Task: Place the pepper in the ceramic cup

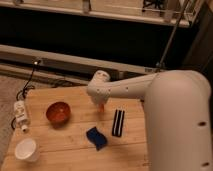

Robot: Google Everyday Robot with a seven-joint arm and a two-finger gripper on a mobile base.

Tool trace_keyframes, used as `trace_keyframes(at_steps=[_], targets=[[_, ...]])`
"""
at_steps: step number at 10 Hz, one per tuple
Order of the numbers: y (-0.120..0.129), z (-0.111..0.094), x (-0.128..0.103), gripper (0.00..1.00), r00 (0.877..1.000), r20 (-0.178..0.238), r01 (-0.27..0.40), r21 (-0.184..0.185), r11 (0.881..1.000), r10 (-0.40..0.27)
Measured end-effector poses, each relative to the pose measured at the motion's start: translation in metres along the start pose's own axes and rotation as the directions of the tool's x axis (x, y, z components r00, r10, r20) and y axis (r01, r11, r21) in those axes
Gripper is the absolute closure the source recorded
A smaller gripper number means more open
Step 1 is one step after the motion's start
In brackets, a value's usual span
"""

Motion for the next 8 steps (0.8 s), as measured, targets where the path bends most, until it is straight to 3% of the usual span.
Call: trace_keyframes(at_steps=[2, 4, 5, 6, 7, 8], targets=[[-0.013, -0.039, -0.017, 1.0, 0.992, -0.084, 0.094, -0.007, 0.996, -0.094], [-0.036, -0.055, -0.038, 1.0, 0.982, -0.106, 0.16, 0.037, 0.986, -0.155], [-0.065, -0.063, -0.057, 1.0, 0.971, -0.113, 0.224, 0.106, 0.969, -0.212], [-0.095, -0.069, -0.074, 1.0, 0.959, -0.115, 0.278, 0.187, 0.942, -0.26], [-0.113, -0.071, -0.084, 1.0, 0.951, -0.116, 0.307, 0.241, 0.921, -0.287], [-0.147, -0.076, -0.096, 1.0, 0.933, -0.125, 0.359, 0.329, 0.874, -0.336]])
